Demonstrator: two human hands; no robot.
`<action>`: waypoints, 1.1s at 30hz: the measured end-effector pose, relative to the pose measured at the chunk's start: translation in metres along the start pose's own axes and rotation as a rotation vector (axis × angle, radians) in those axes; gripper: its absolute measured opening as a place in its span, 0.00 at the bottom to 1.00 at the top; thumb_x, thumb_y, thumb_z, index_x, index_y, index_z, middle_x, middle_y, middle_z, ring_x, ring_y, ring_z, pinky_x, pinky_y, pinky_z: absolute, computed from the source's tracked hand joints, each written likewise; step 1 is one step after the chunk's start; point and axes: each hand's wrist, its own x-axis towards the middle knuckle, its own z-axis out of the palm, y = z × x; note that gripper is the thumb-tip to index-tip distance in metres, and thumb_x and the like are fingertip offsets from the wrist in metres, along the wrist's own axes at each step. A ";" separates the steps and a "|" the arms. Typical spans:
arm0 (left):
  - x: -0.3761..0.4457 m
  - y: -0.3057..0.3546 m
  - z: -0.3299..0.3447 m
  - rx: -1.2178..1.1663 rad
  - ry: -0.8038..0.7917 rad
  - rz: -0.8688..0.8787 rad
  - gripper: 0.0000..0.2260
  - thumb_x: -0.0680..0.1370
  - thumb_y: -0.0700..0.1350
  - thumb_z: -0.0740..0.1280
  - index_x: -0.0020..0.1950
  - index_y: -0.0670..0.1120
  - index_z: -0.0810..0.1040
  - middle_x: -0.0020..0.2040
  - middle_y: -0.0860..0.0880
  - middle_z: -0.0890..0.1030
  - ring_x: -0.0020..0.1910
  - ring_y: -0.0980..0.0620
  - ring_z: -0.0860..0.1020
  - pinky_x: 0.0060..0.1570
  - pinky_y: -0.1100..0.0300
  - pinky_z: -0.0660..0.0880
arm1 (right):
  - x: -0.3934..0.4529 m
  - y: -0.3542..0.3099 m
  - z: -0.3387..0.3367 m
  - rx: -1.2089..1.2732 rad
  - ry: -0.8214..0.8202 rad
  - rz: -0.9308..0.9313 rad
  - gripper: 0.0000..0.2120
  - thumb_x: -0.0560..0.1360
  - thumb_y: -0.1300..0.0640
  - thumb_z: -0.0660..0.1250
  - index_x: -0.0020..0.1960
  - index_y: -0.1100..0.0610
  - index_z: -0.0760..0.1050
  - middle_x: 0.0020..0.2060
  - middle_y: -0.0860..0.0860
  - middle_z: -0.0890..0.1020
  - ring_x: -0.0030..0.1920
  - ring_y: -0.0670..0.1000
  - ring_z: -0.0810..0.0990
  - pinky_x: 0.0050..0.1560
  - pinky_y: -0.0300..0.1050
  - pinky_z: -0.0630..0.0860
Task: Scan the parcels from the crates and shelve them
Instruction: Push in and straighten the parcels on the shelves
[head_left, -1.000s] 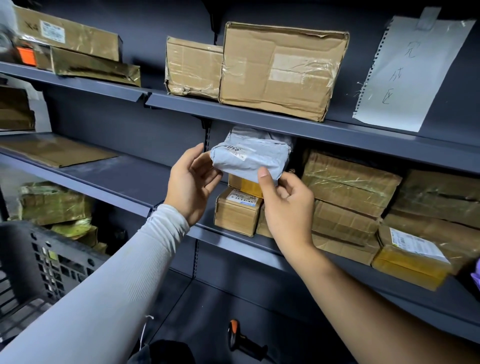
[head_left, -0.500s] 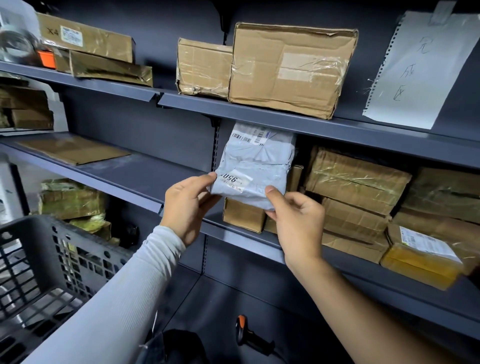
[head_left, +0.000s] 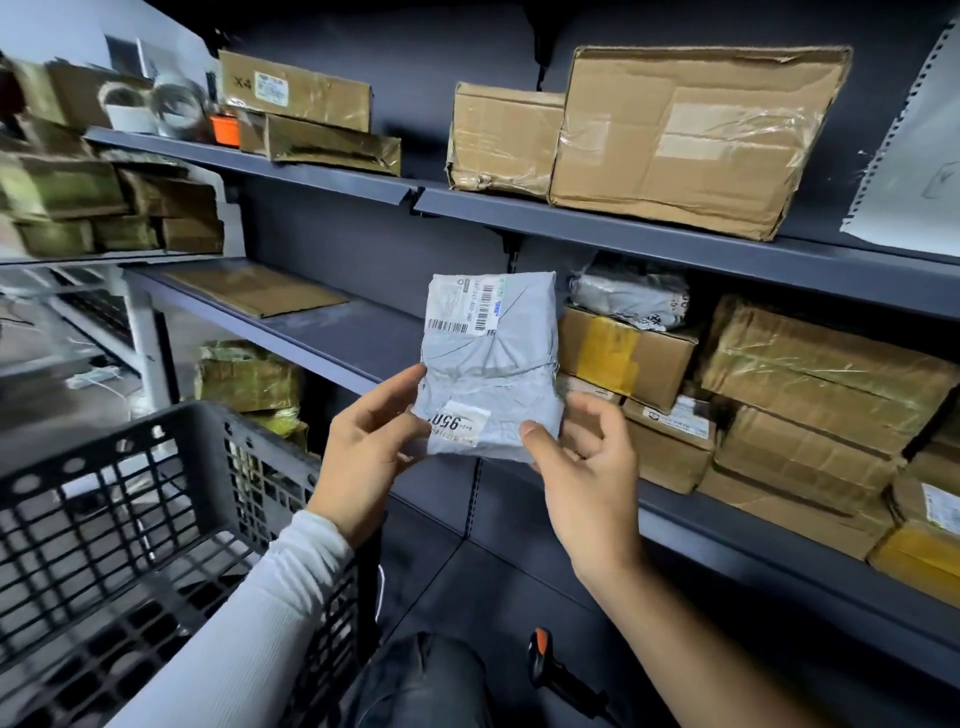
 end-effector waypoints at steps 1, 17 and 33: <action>-0.003 0.004 -0.007 0.073 -0.015 0.049 0.24 0.78 0.26 0.65 0.67 0.47 0.82 0.53 0.58 0.86 0.41 0.60 0.81 0.42 0.66 0.78 | -0.002 -0.001 0.006 -0.006 -0.041 -0.003 0.21 0.77 0.68 0.73 0.66 0.55 0.73 0.52 0.52 0.87 0.49 0.46 0.87 0.46 0.35 0.79; -0.012 0.077 0.003 0.870 -0.139 0.639 0.26 0.76 0.58 0.67 0.74 0.55 0.77 0.80 0.49 0.67 0.76 0.58 0.70 0.63 0.73 0.71 | -0.001 -0.080 0.004 -0.677 -0.258 -0.510 0.26 0.74 0.51 0.77 0.70 0.43 0.77 0.72 0.47 0.65 0.61 0.39 0.77 0.66 0.34 0.74; 0.037 0.188 0.044 0.857 -0.090 0.940 0.21 0.78 0.45 0.76 0.70 0.49 0.80 0.74 0.49 0.74 0.78 0.56 0.67 0.68 0.77 0.59 | 0.043 -0.199 0.027 -1.026 -0.236 -0.882 0.23 0.80 0.58 0.71 0.74 0.59 0.74 0.75 0.55 0.71 0.69 0.61 0.76 0.67 0.59 0.76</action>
